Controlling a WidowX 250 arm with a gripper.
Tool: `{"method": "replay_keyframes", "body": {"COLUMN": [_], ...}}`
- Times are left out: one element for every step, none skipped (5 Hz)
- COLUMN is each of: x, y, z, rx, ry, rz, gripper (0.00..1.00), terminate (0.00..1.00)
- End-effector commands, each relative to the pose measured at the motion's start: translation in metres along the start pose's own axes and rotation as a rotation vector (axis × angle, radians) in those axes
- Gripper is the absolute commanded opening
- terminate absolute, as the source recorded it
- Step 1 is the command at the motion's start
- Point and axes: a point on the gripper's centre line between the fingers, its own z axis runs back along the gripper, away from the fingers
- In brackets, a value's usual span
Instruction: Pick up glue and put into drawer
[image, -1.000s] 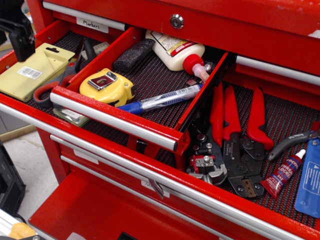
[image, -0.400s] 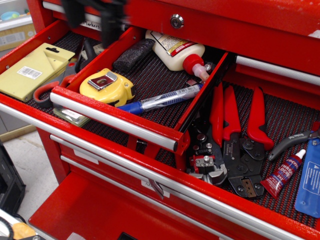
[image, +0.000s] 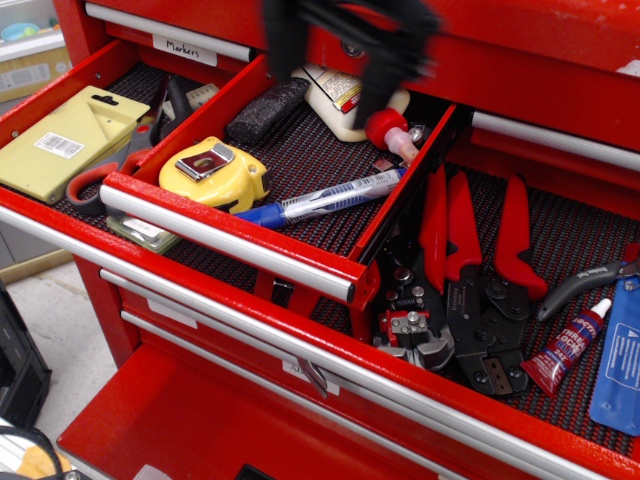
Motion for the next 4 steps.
{"method": "replay_keyframes", "body": {"x": [0.013,0.016,0.021,0.024], "y": [-0.08,-0.131,-0.152,-0.169], "z": [0.026,0.025,0.022,0.013], "rx": [-0.004,0.004,-0.01,-0.046], "ry": [-0.049,-0.039,-0.054,-0.069], "rz": [0.019,-0.009,-0.002,-0.006], "gripper": [1.0,1.0,1.0,1.0], "terminate": [0.0,0.0,0.0,0.0]}}
